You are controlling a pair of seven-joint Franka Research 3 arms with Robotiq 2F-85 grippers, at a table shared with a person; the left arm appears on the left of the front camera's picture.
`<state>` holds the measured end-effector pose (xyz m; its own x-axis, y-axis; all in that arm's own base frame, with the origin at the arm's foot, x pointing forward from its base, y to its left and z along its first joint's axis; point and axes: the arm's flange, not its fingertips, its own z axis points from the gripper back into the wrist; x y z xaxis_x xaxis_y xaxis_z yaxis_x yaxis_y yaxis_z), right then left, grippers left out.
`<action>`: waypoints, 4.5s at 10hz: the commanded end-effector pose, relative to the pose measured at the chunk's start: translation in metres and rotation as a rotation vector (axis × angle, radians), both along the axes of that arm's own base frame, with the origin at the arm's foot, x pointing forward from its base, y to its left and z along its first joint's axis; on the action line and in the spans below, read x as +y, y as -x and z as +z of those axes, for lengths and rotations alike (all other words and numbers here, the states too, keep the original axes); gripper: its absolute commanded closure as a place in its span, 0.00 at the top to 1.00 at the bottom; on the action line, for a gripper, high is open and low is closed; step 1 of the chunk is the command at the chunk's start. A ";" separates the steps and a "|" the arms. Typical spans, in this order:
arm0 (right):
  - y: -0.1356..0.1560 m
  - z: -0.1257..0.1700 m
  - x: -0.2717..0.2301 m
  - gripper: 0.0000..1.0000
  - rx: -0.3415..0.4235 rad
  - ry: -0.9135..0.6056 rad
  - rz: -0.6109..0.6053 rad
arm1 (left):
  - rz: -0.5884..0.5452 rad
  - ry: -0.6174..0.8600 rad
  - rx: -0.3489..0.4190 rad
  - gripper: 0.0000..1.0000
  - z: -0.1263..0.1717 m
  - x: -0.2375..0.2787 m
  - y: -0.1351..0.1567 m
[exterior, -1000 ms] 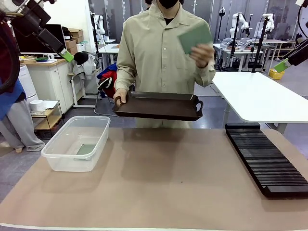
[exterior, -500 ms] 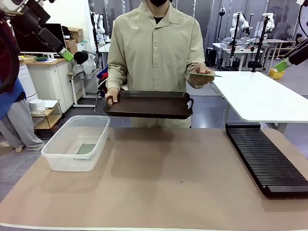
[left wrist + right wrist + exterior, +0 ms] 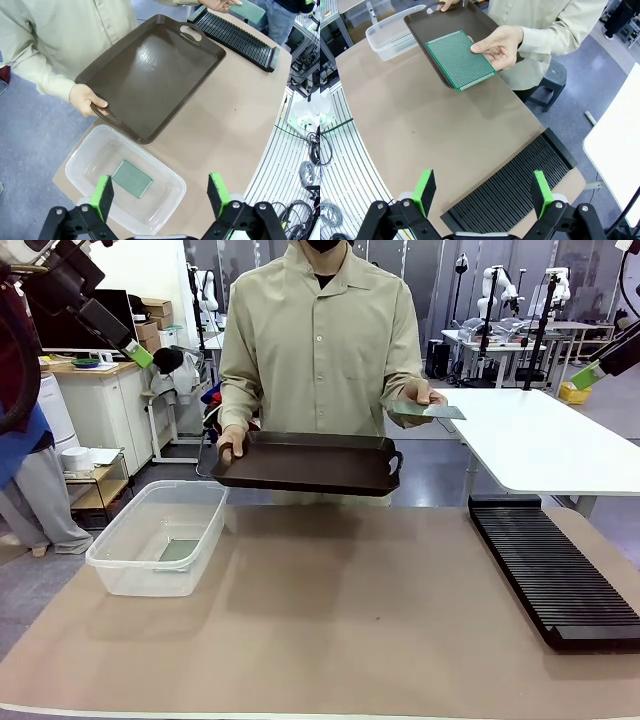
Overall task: Sort PCBs into racks and boxes based on the side picked up.
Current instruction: Pick up the Blank PCB handed by the Human.
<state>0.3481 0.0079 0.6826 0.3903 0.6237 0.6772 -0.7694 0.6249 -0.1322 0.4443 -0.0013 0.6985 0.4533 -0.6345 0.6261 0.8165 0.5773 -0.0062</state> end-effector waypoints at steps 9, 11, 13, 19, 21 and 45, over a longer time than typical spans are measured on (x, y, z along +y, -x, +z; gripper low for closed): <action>0.000 -0.001 0.000 1.00 0.002 0.000 0.001 | -0.005 -0.001 0.004 1.00 0.000 -0.001 0.001; 0.000 -0.001 0.000 1.00 0.002 0.000 0.001 | -0.005 -0.001 0.004 1.00 0.000 -0.001 0.001; 0.000 -0.001 0.000 1.00 0.002 0.000 0.001 | -0.005 -0.001 0.004 1.00 0.000 -0.001 0.001; -0.066 -0.008 -0.014 1.00 0.453 -0.254 -0.124 | -0.005 -0.001 0.004 1.00 0.000 -0.001 0.001; -0.087 -0.021 -0.020 1.00 0.612 -0.369 -0.135 | -0.005 -0.001 0.004 1.00 0.000 -0.001 0.001; -0.213 -0.179 0.012 1.00 1.094 -0.978 -0.075 | -0.005 -0.001 0.004 1.00 0.000 -0.001 0.001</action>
